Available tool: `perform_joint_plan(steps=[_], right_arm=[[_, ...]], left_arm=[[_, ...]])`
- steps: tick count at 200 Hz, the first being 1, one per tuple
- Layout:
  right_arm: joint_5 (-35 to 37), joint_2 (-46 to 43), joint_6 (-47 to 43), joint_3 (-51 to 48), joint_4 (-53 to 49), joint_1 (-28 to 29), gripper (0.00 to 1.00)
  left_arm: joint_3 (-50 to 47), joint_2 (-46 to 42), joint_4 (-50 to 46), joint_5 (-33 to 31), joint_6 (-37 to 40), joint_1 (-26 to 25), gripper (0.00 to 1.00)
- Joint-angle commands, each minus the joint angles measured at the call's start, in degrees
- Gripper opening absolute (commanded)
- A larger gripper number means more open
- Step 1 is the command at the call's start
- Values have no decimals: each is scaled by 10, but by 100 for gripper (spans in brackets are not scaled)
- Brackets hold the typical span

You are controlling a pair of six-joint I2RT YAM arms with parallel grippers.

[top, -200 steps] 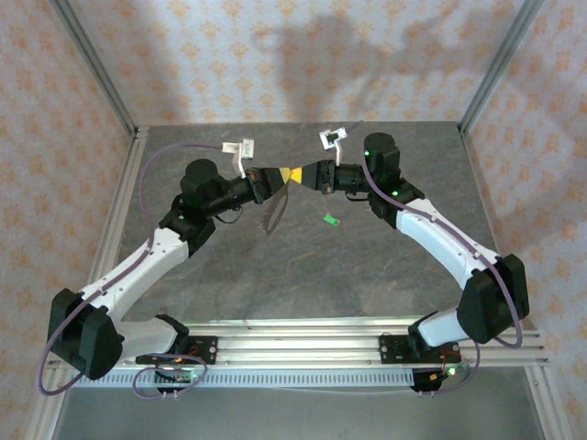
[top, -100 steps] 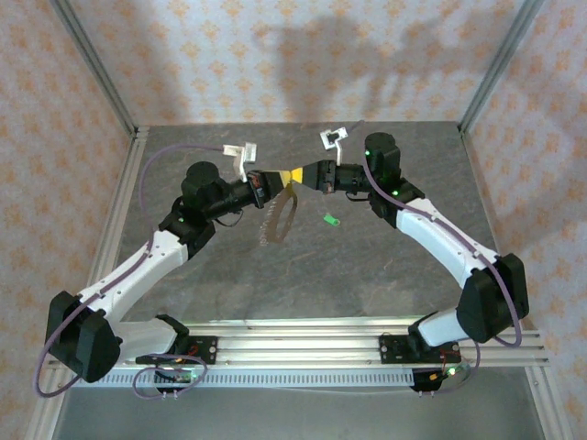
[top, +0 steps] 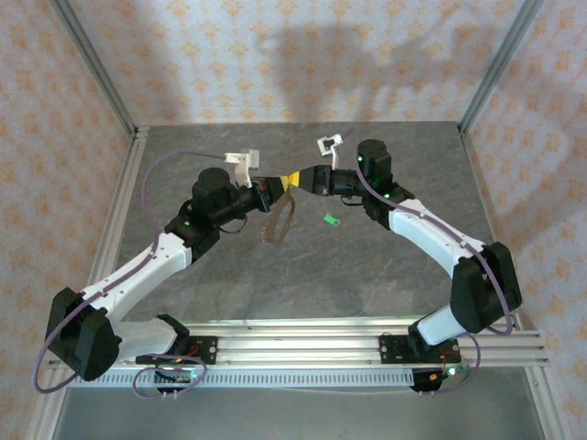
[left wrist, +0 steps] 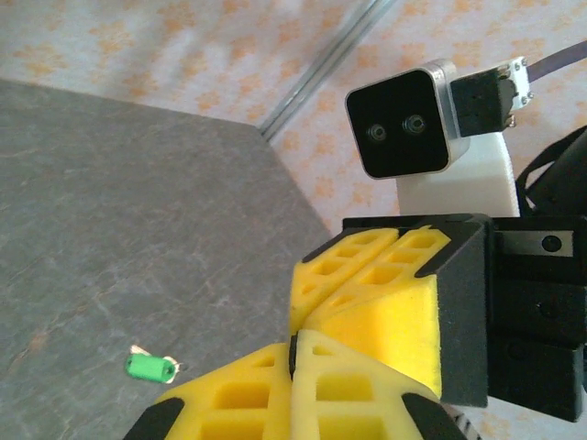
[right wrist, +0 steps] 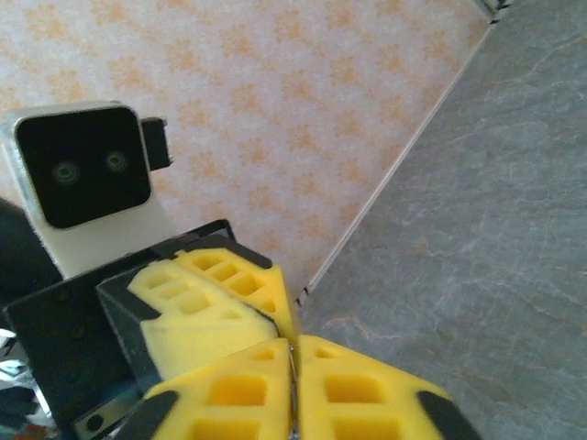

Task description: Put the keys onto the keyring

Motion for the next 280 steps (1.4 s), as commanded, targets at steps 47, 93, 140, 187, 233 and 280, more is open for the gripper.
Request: perform_joint_plan(steps=[47,93,140,187,233,280], right_arm=[[80,51,95,-40,167,2,35],[101,21,88,-61,156,-24,49],[71,-15,60,-89,123,-40,50],[33,-23,66,-104,147,-40,49],[22,-7,89,-94,183,-32,48],[18,3,93,-86,191,-17,45]], left_arm=[[-53,12,50,-22,-4,-8,0],[-61,9,62,-9,2,5,0],[-62,8,89,31,2,29,0],[-45,12,102,88,8,42,0],[-19,28,101,120,10,42,0],[-9,31,98,128,7,42,0]])
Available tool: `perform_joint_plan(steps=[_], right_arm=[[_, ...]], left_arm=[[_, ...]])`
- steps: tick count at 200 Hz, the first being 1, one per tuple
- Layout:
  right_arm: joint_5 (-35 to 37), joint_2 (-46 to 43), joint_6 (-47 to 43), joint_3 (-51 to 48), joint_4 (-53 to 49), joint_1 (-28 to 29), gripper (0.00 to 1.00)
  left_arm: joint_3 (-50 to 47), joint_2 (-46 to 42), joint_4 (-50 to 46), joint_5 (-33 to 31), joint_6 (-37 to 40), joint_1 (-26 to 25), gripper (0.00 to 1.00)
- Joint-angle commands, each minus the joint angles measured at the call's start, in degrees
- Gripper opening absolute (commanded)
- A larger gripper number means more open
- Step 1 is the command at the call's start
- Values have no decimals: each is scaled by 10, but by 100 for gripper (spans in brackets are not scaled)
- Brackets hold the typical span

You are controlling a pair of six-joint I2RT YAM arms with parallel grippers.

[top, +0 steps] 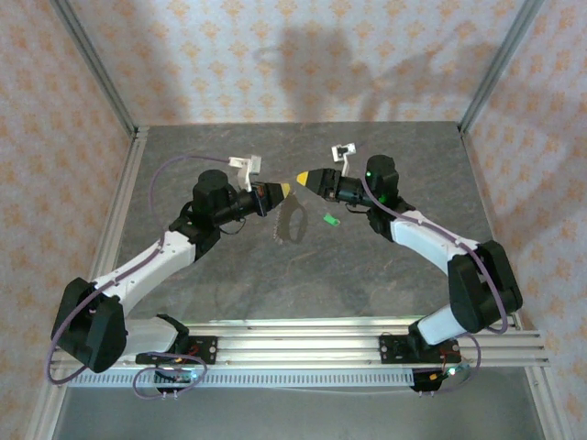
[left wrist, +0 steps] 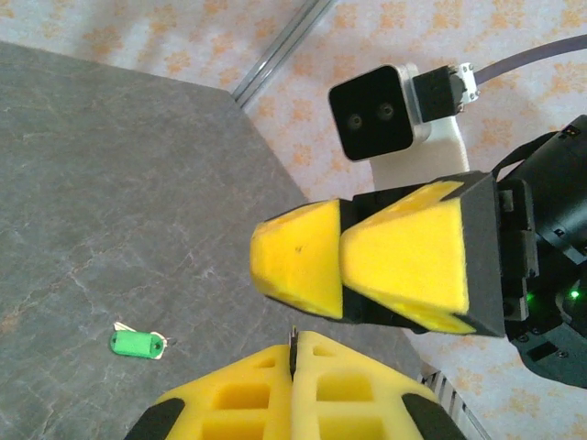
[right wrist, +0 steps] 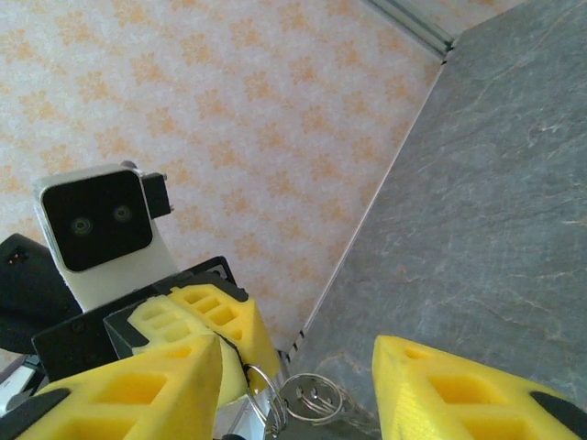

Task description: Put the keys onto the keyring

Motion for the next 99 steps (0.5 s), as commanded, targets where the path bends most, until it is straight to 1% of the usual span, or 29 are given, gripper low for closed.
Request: perform_joint_plan(steps=[1,17,37,71,99], right_arm=[[-17,10,3,12,38,9,45],[-19,13,3,12,40,13,43],[-23,15,2,13,40,17,39],[-26,13,2,11,42,19,26],[-32,10,2,9,44,22,24]], left_arm=[[23,1,32,19,6,3,0],[23,0,33,21,6,3,0],[24,-1,33,21,5,3,0],[23,-2,33,21,4,3,0],[24,-2,33,20,4,3,0]])
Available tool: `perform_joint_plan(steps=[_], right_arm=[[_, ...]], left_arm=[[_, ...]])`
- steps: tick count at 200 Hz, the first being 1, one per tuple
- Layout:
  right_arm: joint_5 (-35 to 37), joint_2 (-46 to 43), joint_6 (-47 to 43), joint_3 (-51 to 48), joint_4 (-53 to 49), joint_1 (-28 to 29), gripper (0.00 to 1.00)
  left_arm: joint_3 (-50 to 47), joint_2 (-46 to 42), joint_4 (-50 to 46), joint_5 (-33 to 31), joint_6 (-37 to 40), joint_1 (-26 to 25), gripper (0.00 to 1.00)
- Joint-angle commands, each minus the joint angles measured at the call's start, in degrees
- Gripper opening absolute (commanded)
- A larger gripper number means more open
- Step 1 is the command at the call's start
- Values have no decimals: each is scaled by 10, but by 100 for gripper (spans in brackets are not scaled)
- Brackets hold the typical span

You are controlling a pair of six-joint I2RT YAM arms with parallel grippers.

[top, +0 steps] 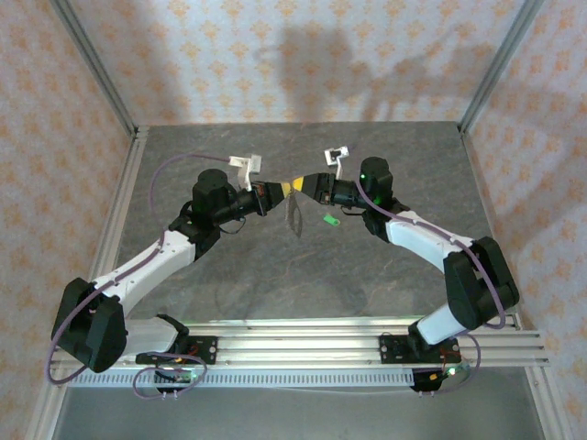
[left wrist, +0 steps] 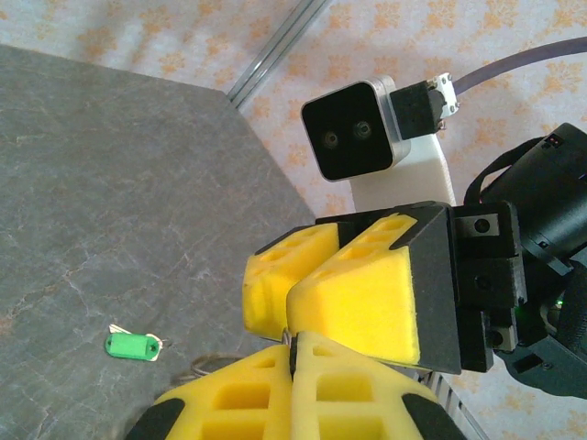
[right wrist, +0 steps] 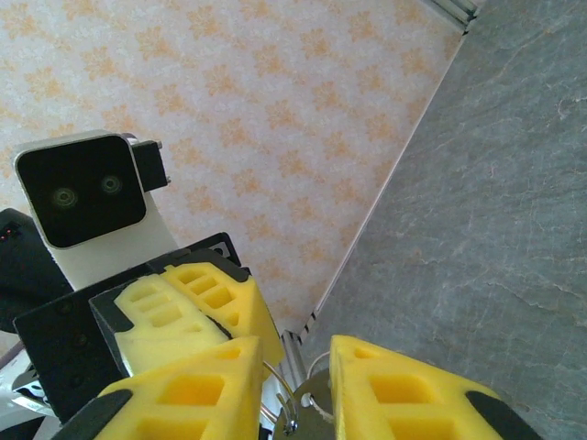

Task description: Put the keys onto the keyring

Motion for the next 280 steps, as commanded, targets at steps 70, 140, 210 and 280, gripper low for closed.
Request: perform_joint_plan(steps=[70,140,210,280], right_arm=[[-27,-13,-12,-4,32,11,27],[-26,-19,-15,-9,31,11,0],[81,-63,-28,-14,15,-8,0],[129,-77,31,13,33,-8,0]], left_arm=[[20,-4,32,15,3,2,0],[22,-4,30,14,1,2,0],[41,-47,6,-65,-89,14,56],[62,-4,63,14,-175,25,74]])
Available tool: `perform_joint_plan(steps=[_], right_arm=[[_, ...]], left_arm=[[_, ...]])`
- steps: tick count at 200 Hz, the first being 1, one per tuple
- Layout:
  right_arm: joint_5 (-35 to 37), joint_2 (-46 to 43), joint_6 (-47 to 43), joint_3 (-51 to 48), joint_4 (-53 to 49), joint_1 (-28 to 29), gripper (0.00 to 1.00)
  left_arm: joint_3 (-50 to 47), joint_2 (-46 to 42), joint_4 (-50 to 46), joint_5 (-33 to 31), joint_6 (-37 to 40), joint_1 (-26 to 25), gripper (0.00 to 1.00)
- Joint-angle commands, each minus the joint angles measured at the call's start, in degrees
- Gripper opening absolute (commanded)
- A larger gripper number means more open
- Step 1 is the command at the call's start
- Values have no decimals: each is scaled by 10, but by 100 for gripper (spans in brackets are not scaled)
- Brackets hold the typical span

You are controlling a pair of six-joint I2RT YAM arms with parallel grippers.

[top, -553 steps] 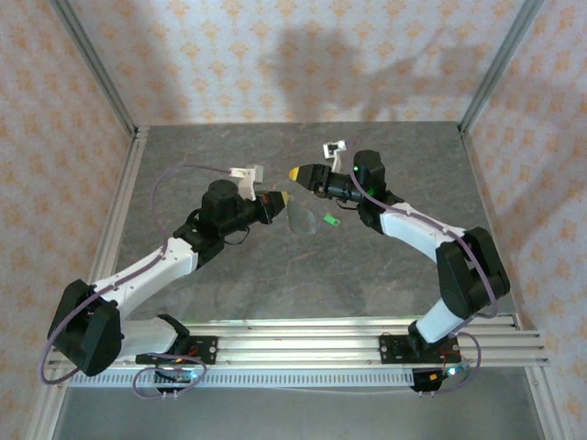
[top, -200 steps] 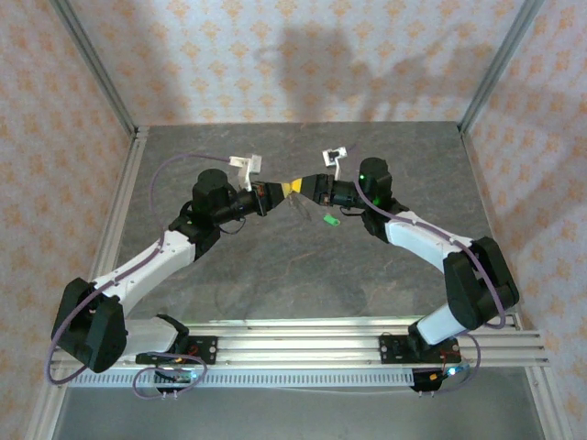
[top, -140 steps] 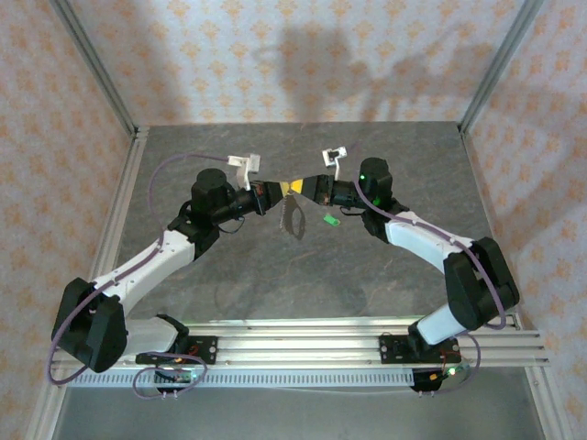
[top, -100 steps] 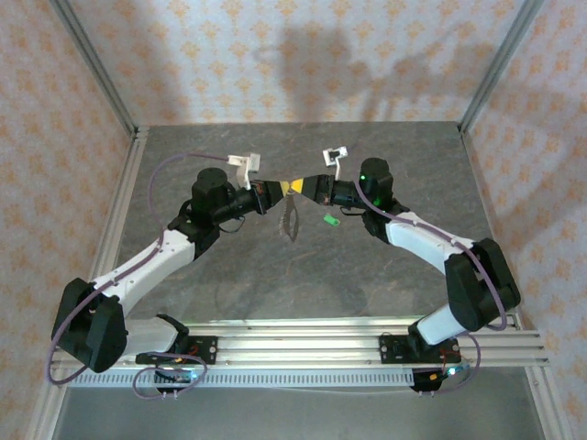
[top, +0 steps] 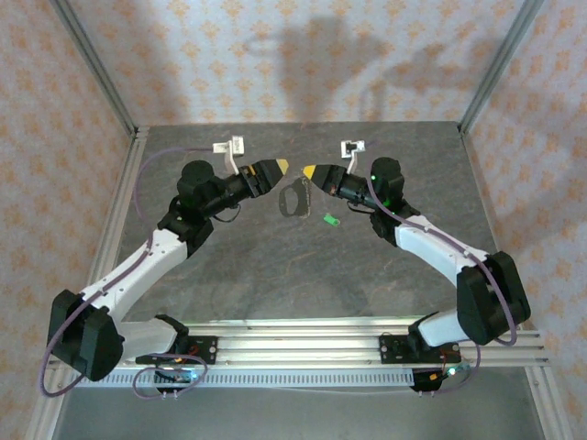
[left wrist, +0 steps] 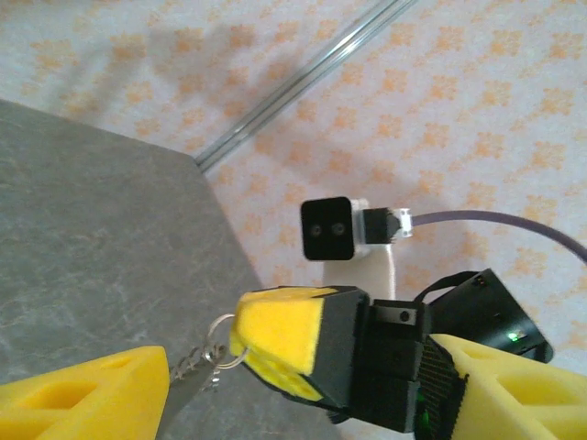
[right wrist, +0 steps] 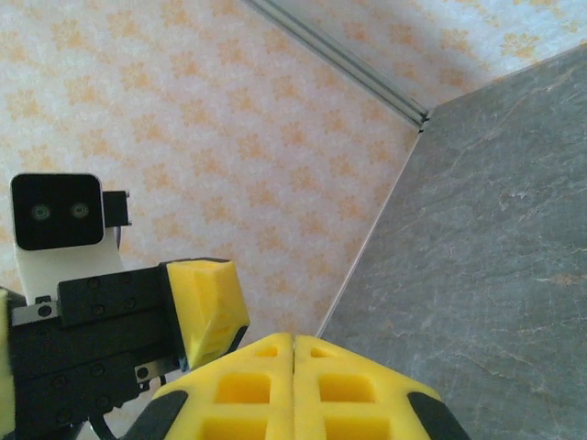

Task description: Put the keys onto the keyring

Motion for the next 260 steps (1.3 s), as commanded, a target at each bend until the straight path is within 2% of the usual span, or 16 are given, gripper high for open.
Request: perform_joint_plan(steps=[1,44,79,155,219,260], right_arm=[[13,-19,31,25,41,1,0],[-17,-24,48,34,55,10,0],[-37,-20,46,43,56,22,0],[-44,-8,46,60,53,33,0],[-43,3,60,58,72,33,0],[-43,8,70,59,81,33,0]], left_arm=[[18,19,37,34,-31,7,74],[26,31,10,37,11,16,71],[46,44,-11,64,47,20,67],[37,57,31,104,40,20,41],[19,56,64,120,33,20,29],[14,56,80,125,31,19,17]])
